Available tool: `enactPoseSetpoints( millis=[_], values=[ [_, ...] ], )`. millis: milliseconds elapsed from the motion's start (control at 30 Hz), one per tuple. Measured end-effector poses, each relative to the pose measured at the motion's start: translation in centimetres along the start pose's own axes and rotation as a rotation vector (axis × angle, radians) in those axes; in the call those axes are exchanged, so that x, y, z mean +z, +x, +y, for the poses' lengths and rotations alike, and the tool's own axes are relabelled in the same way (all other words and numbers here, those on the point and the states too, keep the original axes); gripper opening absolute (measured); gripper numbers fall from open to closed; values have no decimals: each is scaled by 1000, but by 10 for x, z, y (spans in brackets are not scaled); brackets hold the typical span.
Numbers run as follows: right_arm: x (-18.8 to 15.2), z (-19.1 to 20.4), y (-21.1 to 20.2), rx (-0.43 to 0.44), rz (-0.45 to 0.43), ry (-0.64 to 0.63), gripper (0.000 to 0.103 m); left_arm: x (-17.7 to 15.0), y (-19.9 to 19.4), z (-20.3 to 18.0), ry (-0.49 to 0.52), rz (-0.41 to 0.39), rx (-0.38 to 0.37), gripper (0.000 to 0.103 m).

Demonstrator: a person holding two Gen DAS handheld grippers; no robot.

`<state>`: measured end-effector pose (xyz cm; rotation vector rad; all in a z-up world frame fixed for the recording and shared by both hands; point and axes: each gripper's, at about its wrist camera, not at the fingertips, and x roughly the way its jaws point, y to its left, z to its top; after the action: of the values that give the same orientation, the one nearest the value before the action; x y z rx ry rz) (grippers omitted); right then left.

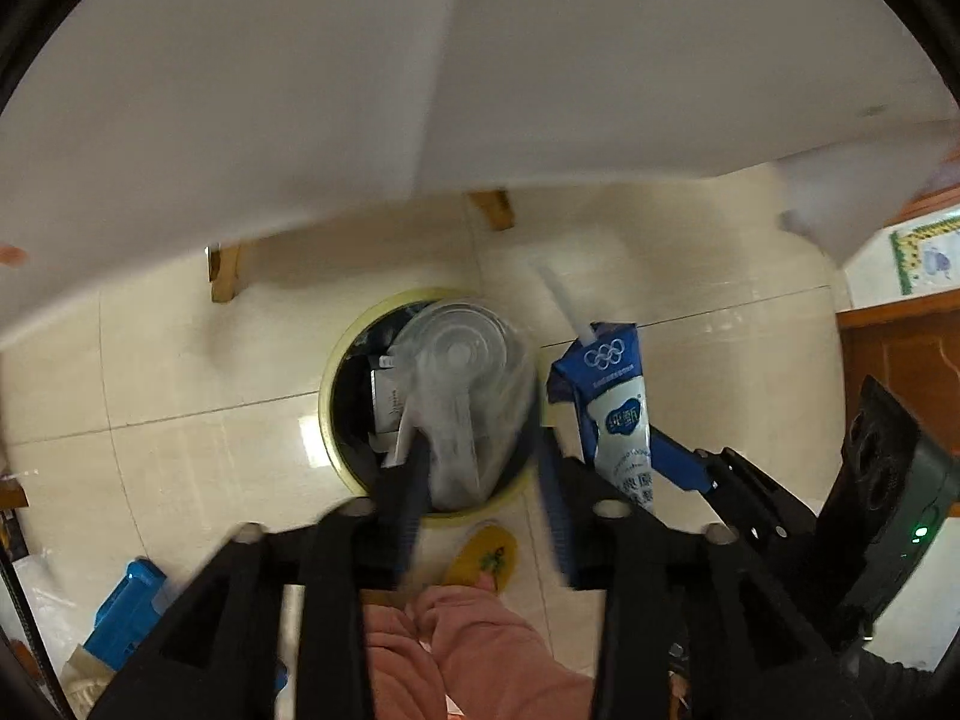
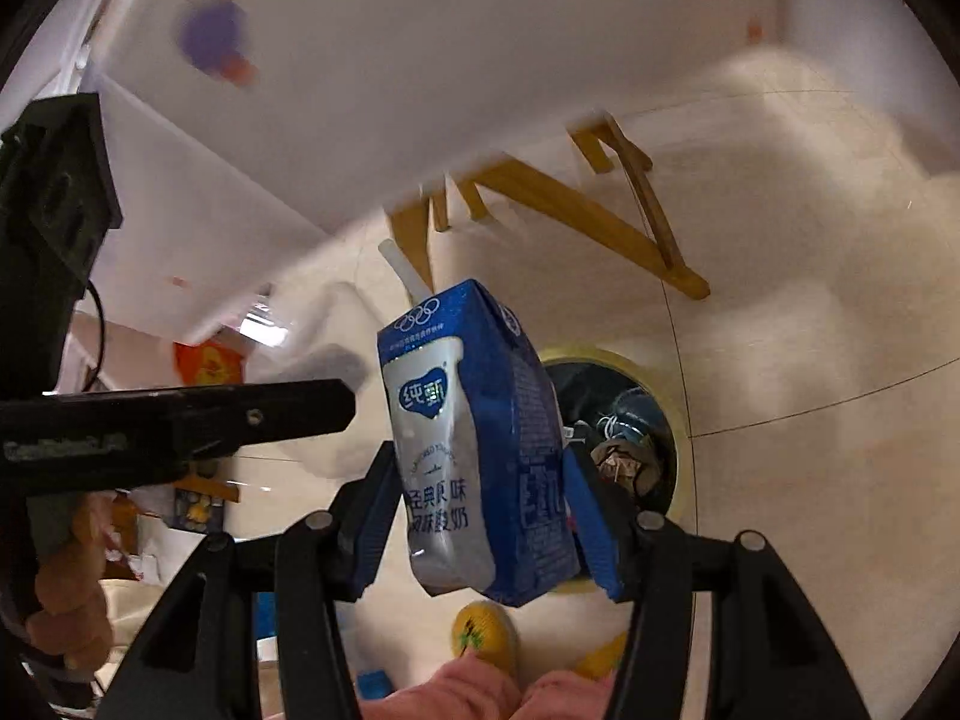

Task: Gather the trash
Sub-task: 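Open both tools over the bin to drop the bottle and carton, then raise both open tools from the bin and move them over the table wrappers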

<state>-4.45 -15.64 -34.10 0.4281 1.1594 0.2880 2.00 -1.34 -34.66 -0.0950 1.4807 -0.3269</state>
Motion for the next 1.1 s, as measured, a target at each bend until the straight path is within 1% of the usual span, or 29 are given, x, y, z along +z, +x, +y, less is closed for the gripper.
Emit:
enactPoseSetpoints(
  millis=[67,133,233,367,567,600,767,867,1100],
  values=[
    [-4,-10,26,-17,26,6,56,0,16,9,-21,-1,9,56],
    [-5,-17,46,-28,39,22,57,0,27,17,-34,-5,22,56],
    [-5,-25,60,-46,46,49,58,-2,36,24,-46,-5,48,56],
    [-3,-27,59,-69,37,54,58,-4,33,28,-62,-32,74,56],
    [0,-20,38,-103,28,58,58,-6,13,26,-64,-53,99,56],
    [2,-18,35,-114,33,56,58,-3,13,27,-64,-54,102,56],
    [13,-1,12,-170,76,42,58,-10,-16,22,-66,-52,105,56],
    [19,13,-9,-184,92,22,58,-14,-32,20,-65,-53,105,56],
    [29,47,-79,-196,124,16,58,-27,-100,2,-47,-73,100,56]
  ],
)
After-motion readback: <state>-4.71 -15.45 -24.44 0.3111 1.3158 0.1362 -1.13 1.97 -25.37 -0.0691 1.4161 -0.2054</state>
